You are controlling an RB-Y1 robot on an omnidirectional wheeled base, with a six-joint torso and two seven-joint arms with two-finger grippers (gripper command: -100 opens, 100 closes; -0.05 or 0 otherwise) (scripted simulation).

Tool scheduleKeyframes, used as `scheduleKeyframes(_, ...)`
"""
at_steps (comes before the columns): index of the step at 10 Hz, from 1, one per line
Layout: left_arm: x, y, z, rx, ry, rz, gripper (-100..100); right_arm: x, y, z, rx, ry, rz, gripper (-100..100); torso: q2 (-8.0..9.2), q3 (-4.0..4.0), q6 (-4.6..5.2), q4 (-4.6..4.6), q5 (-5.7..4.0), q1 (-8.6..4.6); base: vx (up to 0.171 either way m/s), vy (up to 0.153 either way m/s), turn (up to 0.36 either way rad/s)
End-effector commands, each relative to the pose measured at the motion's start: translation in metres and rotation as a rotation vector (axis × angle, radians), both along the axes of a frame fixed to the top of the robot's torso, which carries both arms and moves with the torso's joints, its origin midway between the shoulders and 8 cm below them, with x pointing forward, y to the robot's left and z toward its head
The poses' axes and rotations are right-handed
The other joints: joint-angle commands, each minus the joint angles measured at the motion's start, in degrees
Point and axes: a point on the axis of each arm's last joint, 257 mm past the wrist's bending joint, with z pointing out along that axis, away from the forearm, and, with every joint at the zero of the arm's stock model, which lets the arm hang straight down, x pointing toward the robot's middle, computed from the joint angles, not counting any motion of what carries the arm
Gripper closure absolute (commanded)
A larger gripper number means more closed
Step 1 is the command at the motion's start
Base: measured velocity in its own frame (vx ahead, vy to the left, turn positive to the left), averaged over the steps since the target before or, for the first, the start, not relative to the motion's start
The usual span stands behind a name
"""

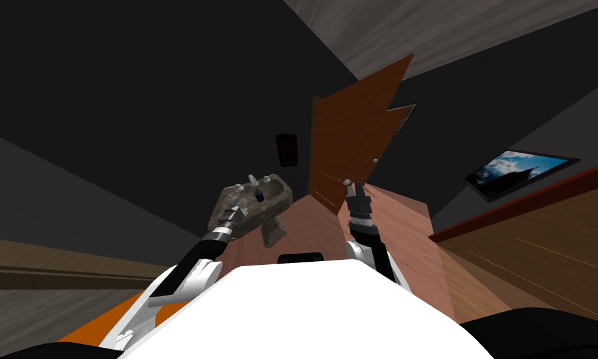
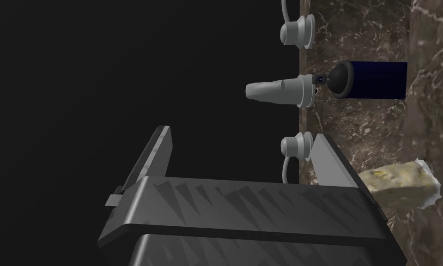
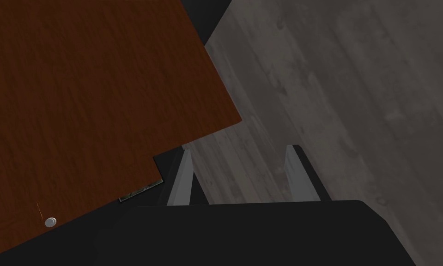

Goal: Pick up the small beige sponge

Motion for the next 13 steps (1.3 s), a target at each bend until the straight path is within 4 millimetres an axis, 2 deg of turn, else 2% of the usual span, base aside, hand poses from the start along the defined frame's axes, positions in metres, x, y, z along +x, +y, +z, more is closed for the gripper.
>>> scheduleKeyframes(1,-0.002,0.004,-0.013,-0.002,0.060,-0.001,-100,0.000,0.000,0.000,0.000,0.000,0.000,0,0.00,0.00,0.00,0.00,0.00,0.00,0.003,0.013,-0.071)
scheduleKeyframes(13,-0.027,0.031,-0.082,0.016,0.398,0.020,-100,0.000,0.000,0.000,0.000,0.000,0.000,0,-0.04,-0.02,-0.01,-0.01,0.01,0.02,0.009,0.019,-0.045)
